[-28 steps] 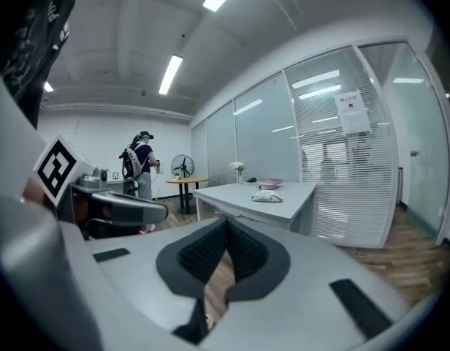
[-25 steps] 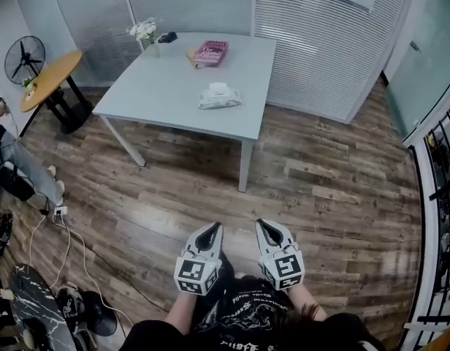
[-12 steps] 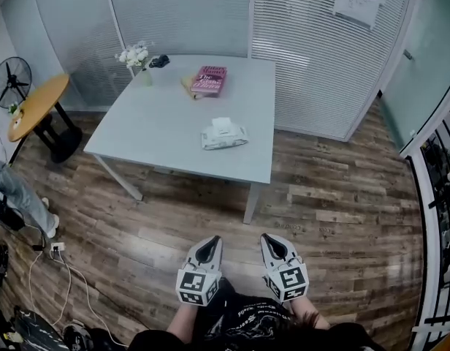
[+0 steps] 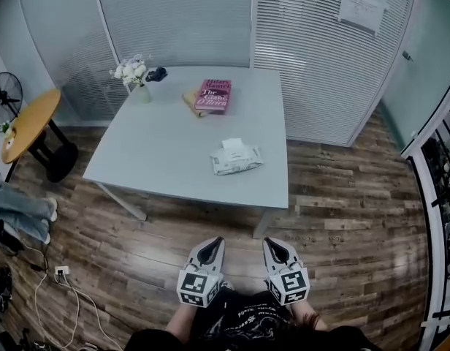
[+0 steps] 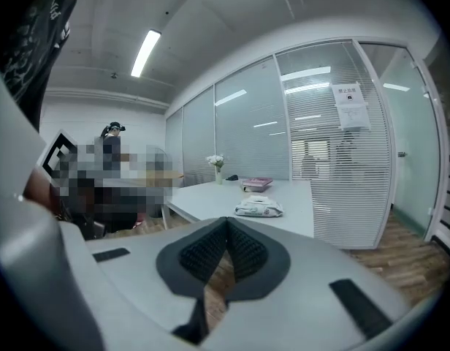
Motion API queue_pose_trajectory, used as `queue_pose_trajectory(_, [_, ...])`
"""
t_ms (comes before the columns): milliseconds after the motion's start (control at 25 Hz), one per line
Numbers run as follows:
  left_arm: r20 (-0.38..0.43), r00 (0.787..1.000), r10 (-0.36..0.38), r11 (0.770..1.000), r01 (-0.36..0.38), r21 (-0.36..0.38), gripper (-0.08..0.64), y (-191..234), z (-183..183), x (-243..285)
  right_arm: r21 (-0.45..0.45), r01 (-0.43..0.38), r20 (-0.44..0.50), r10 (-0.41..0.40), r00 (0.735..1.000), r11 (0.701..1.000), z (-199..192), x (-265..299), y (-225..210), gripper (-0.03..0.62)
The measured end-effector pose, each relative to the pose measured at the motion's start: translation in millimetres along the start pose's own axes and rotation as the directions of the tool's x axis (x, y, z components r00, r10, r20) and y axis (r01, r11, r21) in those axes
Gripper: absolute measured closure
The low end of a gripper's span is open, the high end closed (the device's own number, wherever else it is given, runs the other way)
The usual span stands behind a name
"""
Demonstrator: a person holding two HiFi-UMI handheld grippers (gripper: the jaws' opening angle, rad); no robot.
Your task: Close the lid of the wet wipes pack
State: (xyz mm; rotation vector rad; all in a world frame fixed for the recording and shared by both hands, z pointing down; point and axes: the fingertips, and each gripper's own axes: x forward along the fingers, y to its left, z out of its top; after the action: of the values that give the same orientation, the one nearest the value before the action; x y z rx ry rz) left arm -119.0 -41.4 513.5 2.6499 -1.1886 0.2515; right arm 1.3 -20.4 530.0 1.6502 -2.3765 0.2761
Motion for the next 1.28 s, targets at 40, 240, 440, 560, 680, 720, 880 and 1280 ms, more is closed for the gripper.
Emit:
queue_pose_trajectory(40, [0.002,1.0,-0.005,1.0,0.005,0.002,0.548,5,2,4,0.0,0.003,0.002,-0.003,1.0,1.0,2,6,-1,0.594])
queue_pose_trajectory(240, [-0.014,1.0,0.0,1.0,-0.001,-0.013,0.548,27,0,18,0.015,-0.003,-0.03,0.003,1.0,1.0,-5,27,-3,0.594])
queue_pose_trajectory(440, [0.005,1.0,0.022,0.999,-0.021,-0.043,0.548,46,12,36,0.044,-0.022,-0.019,0.023,1.0,0.999,5,53,-20,0.594])
queue_pose_trajectory(560, [0.001,0.998,0.058,0.998,-0.058,-0.026,0.548,66,17,55,0.05,-0.044,-0.016,0.045,0.999,0.998,13,86,-37,0.594])
queue_pose_trajectory(680, [-0.004,0.996,0.094,0.995,-0.094,-0.027,0.548,90,28,76,0.044,-0.087,-0.012,0.087,0.996,0.995,29,127,-52,0.594])
queue_pose_trajectory(720, [-0.003,0.994,0.106,0.994,-0.106,-0.037,0.548,98,33,84,0.041,-0.106,-0.007,0.106,0.994,0.994,37,141,-56,0.594])
queue_pose_trajectory(880, [0.001,0.988,0.153,0.986,-0.152,-0.062,0.548,120,46,122,0.033,-0.189,0.004,0.189,0.982,0.981,63,192,-72,0.594])
queue_pose_trajectory(1280, [0.007,0.973,0.233,0.966,-0.23,-0.119,0.548,152,68,224,0.021,-0.333,-0.067,0.334,0.94,0.943,80,270,-143,0.594])
